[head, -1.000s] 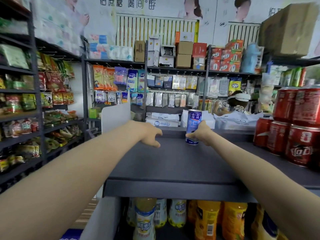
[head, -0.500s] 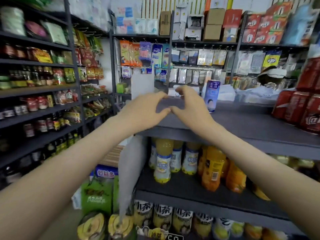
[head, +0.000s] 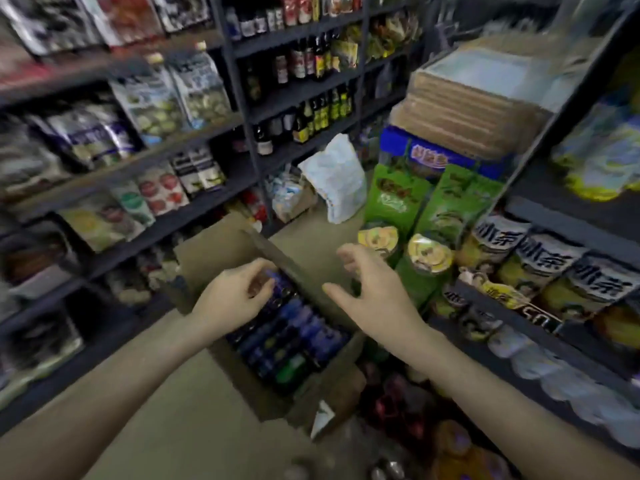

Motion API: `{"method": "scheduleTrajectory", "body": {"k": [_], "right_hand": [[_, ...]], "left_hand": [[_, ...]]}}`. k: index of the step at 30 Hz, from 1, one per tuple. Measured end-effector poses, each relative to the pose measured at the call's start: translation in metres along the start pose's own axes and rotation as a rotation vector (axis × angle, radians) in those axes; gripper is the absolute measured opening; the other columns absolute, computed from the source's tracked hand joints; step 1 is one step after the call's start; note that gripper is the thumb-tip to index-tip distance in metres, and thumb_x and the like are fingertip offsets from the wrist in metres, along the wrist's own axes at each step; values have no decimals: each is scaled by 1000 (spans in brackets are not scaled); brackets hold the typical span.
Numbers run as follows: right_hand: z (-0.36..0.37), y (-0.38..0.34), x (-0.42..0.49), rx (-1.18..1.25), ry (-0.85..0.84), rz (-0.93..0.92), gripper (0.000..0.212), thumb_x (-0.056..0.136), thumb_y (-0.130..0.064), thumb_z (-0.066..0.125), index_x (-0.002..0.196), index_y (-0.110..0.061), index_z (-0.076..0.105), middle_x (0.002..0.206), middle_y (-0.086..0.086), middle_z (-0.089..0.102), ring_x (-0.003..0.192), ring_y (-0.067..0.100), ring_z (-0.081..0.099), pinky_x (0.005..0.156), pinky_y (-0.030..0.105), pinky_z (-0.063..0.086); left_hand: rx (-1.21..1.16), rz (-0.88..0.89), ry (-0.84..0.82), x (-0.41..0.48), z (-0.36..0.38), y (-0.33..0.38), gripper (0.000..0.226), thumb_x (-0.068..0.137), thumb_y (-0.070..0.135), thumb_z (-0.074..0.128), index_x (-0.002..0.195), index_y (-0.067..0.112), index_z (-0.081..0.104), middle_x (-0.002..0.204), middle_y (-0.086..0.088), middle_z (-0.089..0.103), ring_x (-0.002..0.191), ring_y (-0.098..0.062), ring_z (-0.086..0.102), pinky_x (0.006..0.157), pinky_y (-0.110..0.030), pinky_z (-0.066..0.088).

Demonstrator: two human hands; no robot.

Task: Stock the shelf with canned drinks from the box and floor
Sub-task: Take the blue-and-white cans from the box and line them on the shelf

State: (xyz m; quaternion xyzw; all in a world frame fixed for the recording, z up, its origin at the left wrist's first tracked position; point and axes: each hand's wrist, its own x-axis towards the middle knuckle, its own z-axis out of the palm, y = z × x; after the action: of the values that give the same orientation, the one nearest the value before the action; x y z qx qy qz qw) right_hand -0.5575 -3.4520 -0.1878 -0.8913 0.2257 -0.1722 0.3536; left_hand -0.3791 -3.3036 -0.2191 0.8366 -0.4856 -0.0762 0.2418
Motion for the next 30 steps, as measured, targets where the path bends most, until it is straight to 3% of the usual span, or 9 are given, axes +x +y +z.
{"method": "scheduleTrajectory", "body": {"k": [4,7,11,15,19,22,26,28,30], "right_hand": [[93,10,34,-1,-177,92,50,90,-31,61,134,-20,40,131,-1,45,120,13,44,97,24,38],[168,32,69,-23,-254,195,52,93,-30,57,138,-19,36,137,-2,41,128,14,40,101,26,37],[274,72,121,-85,-346,328,58,95,-29,53,145,-14,26,143,3,36,133,18,34,103,29,38],[375,115,161,-126,-414,445,59,96,-24,51,146,-11,23,145,10,35,133,24,32,106,32,36],[466,152,187,-113,-549,522,61,95,-31,53,144,-9,26,143,12,38,129,27,38,103,35,36],[519,171,193,-57,-586,574,54,89,-36,59,132,-8,41,130,13,50,114,29,49,92,39,45],[540,183,195,11,-511,628,39,89,-27,60,118,-3,49,115,16,54,106,30,50,81,32,43],[538,186,190,-6,-435,544,42,87,-25,63,119,0,51,114,18,56,107,33,50,85,34,42],[525,183,182,-43,-363,443,53,87,-23,66,130,2,47,119,19,56,112,35,48,94,37,40]], "left_hand": [[127,-233,-260,7,21,-99,36,92,34,54,125,20,51,115,-1,63,102,-19,60,84,-32,49],[188,-249,-398,37,37,-172,47,93,35,53,136,19,41,130,-5,53,114,-21,54,90,-35,48],[318,-98,-605,98,67,-264,54,94,28,53,142,14,32,136,-10,43,122,-27,45,91,-41,46],[559,191,-775,133,114,-346,54,94,30,51,141,13,31,131,-10,45,118,-27,46,89,-39,43],[585,356,-802,138,162,-405,46,98,30,43,140,17,32,135,-5,43,119,-22,44,91,-32,36],[542,392,-803,133,186,-429,52,98,24,42,146,15,24,142,-5,38,124,-22,40,97,-30,32],[392,364,-775,122,198,-444,56,92,9,50,144,7,30,142,-13,41,124,-28,42,98,-34,33],[319,327,-741,118,200,-443,59,90,4,50,145,4,28,147,-17,35,131,-31,37,105,-35,30],[310,294,-696,115,203,-439,66,90,2,49,149,5,18,154,-17,20,141,-30,22,114,-31,14]]}}
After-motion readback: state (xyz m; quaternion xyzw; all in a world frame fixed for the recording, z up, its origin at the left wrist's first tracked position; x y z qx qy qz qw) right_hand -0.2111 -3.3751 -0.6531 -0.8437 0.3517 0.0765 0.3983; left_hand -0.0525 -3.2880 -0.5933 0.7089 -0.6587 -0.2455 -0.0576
